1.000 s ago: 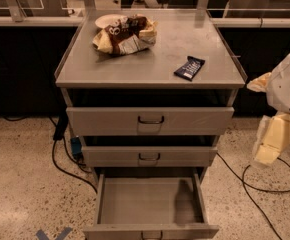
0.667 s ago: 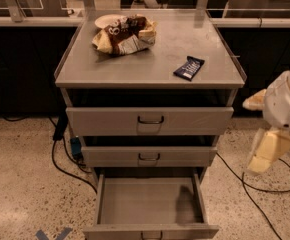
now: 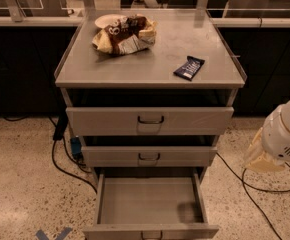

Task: Close bottom drawer

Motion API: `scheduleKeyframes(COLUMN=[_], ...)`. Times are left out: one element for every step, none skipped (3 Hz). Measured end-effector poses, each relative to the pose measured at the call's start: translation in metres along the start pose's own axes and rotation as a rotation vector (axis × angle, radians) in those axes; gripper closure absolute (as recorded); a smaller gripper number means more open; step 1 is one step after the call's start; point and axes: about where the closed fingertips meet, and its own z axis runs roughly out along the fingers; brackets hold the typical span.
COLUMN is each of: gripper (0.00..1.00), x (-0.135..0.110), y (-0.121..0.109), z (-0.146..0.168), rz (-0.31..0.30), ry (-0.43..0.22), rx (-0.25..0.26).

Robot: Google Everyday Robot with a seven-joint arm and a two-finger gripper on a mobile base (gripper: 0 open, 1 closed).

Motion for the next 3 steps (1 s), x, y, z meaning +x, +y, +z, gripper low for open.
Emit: scheduleKeyframes(gripper=[0.95,1.0,1.0], x=[0.0042,0.0042,0.0043], y=[0.0032,0.0032,0.0031], z=[0.002,0.002,0.0021], rz=[0.016,0.016,0.016], ry=[0.008,0.008,0.008], rx=[-0.02,-0.019,-0.019])
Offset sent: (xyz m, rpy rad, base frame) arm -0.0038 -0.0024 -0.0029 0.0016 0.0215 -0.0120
